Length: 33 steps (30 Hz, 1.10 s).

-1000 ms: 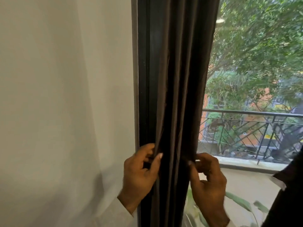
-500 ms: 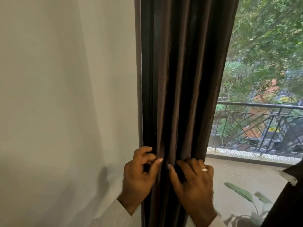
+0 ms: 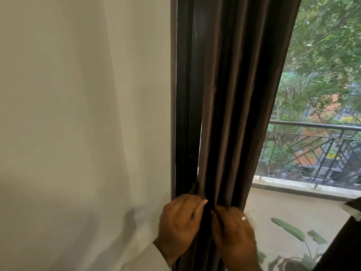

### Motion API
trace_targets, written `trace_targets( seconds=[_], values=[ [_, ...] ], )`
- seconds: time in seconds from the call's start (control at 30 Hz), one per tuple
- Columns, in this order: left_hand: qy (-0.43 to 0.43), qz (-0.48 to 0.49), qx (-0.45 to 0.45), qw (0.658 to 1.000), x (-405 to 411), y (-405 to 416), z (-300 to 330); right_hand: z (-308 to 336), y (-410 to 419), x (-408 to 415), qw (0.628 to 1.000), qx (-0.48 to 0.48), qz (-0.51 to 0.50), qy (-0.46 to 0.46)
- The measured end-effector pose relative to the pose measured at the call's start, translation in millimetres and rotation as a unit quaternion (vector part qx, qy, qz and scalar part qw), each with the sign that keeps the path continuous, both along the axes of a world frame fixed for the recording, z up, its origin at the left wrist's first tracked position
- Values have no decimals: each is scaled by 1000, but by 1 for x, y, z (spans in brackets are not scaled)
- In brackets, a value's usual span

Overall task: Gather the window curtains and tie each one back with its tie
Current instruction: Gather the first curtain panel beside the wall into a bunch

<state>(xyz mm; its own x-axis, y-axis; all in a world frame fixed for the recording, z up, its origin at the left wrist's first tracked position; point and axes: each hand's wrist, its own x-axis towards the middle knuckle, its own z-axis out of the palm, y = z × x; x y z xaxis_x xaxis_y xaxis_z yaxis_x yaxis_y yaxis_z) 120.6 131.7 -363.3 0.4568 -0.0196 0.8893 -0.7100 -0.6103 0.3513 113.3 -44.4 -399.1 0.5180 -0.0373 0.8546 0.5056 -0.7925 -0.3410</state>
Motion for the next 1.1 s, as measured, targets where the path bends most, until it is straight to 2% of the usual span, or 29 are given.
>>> trace_targets(
  seconds=[0.07, 0.2, 0.3, 0.4, 0.47, 0.57, 0.67, 0.87, 0.9, 0.97, 1.03, 1.1],
  values=[
    [-23, 4, 29, 999, 0, -3, -9, -13, 3, 0, 998, -48, -20, -31],
    [-7, -5, 35, 999, 10, -2, -10, -30, 1, 3, 998, -62, -21, -2],
    [14, 5, 40, 999, 12, -3, -10, -18, -3, 8, 994, -101, 42, 18],
    [27, 8, 0, 1000, 14, -3, -8, 2, -11, 10, 984, -136, 105, 36],
    [39, -3, -31, 999, 13, -1, -4, 15, -17, 3, 993, -62, 90, 41],
    [90, -14, -67, 994, 10, 5, 4, 32, -17, -4, 993, 113, 4, 24],
    [122, 14, -60, 991, 14, 7, 10, 43, -11, 4, 978, 195, 6, 73],
    [31, 19, -42, 998, 17, -2, 21, 49, 0, 0, 955, 289, 45, 45],
    [27, 19, -38, 999, 16, -2, 20, 46, 1, 0, 961, 270, 44, 41],
    [35, 11, -33, 999, 16, -1, 19, 32, 0, 1, 991, 129, 27, 26],
    [48, 5, -27, 998, 17, -2, 15, 11, -5, 10, 1000, 4, 9, 13],
    [54, 3, -23, 998, 15, -5, 11, -5, -8, 17, 999, -30, -12, 18]
  ],
)
